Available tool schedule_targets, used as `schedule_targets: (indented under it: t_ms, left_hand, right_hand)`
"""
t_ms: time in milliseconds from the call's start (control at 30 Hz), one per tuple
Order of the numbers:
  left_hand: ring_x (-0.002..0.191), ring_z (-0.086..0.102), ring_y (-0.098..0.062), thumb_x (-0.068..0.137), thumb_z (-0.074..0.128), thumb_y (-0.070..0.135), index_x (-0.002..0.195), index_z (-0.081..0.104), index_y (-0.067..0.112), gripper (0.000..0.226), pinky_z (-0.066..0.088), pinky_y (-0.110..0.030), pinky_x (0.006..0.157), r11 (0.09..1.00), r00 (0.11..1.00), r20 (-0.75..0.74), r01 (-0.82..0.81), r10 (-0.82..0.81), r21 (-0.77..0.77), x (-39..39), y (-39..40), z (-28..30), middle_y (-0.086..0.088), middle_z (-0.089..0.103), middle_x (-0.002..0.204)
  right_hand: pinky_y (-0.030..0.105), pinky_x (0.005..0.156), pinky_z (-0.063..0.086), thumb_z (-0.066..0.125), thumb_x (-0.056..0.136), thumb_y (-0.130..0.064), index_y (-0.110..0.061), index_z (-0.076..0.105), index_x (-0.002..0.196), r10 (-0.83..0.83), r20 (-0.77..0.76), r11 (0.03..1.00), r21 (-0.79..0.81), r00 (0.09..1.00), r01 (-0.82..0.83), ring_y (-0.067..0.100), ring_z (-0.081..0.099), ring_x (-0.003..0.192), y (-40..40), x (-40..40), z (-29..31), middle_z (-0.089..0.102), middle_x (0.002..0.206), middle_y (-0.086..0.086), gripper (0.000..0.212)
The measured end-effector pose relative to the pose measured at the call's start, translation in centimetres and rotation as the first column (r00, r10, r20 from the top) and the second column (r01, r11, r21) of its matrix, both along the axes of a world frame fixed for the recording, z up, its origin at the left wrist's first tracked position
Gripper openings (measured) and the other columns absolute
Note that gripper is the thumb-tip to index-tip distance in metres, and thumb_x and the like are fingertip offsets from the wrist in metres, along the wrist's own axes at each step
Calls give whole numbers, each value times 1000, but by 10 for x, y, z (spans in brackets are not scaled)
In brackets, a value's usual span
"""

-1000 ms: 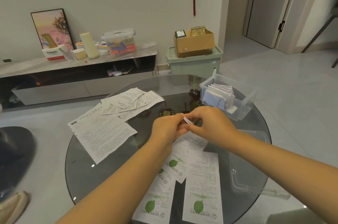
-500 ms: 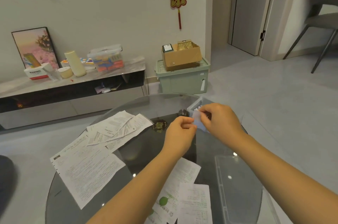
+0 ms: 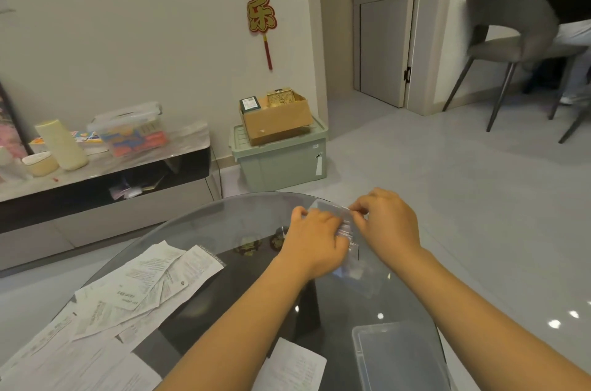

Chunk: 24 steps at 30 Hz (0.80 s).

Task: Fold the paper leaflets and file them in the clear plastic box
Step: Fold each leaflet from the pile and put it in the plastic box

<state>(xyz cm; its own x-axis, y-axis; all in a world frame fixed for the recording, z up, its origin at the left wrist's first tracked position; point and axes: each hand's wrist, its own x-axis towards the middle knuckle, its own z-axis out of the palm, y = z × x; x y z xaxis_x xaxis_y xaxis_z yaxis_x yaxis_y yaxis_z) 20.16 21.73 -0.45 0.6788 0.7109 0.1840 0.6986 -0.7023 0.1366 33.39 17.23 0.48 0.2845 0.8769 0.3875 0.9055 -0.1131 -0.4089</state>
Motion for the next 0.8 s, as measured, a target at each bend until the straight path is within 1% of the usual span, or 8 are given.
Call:
schedule_targets:
  t_ms: [67, 167, 300, 400, 467, 567, 700, 800]
  left_hand:
    - [100, 47, -17, 70, 2, 45, 109, 59, 17, 75, 18, -35, 98, 999, 1000, -18, 24, -23, 46, 1, 4, -5, 1, 59, 106]
    - [106, 44, -16, 71, 1, 47, 114, 59, 19, 77, 14, -34, 97, 997, 999, -19, 47, -46, 58, -1, 7, -9, 2, 56, 112]
    - [100, 45, -15, 71, 2, 45, 103, 61, 16, 74, 13, -31, 96, 996, 998, 21, 55, -57, 65, -2, 8, -11, 2, 59, 108]
    - [93, 48, -13, 70, 4, 43, 98, 63, 17, 70, 12, -29, 95, 997, 996, 80, 44, -49, 60, -3, 8, -12, 3, 63, 101]
    - [92, 49, -13, 70, 5, 42, 97, 64, 17, 69, 11, -28, 96, 998, 992, 116, 41, -47, 52, -5, 8, -13, 3, 64, 98]
    - [94, 51, -12, 73, 8, 40, 94, 66, 15, 66, 7, -26, 100, 998, 989, 137, 51, -56, 37, -6, 8, -12, 3, 66, 98]
    - [92, 53, -10, 81, 23, 29, 92, 69, 14, 49, 4, -27, 106, 998, 982, 175, 68, -68, 6, -10, 8, -11, 5, 67, 97]
    - [89, 54, -10, 81, 22, 28, 88, 68, 14, 49, 2, -28, 107, 997, 983, 173, 71, -68, -14, -10, 7, -10, 4, 67, 92]
  right_hand:
    - [25, 71, 41, 52, 92, -23, -20, 71, 100, -8, 14, 1000, -12, 1000, 8, 17, 53, 97, 4, 1, -2, 63, 99, -1, 21]
    - [25, 70, 39, 51, 92, -18, -15, 70, 99, -14, 11, 1000, -7, 1000, 14, 19, 54, 96, 6, -1, -6, 64, 97, 3, 21]
    - [24, 66, 33, 50, 89, -12, -12, 69, 95, -6, 37, 1000, -25, 999, 7, 21, 54, 93, 9, -4, -6, 65, 94, 4, 20]
    - [29, 68, 43, 51, 86, -10, -10, 69, 92, 14, 69, 996, -87, 998, -8, 23, 57, 88, 14, -10, -4, 66, 92, 5, 20]
    - [30, 68, 44, 50, 85, -9, -10, 70, 92, 25, 87, 993, -117, 996, -15, 23, 57, 86, 17, -12, -2, 66, 91, 5, 21]
    - [28, 65, 42, 49, 84, -7, -11, 71, 90, 28, 73, 997, -69, 997, -23, 23, 58, 83, 19, -10, 0, 67, 89, 5, 23]
    - [31, 62, 43, 56, 83, -3, -6, 72, 81, 44, 65, 994, 93, 997, -50, 27, 59, 79, 19, -6, -2, 67, 80, 8, 16]
    - [32, 64, 45, 57, 84, -4, -6, 72, 82, 94, 79, 992, 76, 992, -100, 26, 59, 81, 18, -9, -5, 68, 80, 8, 15]
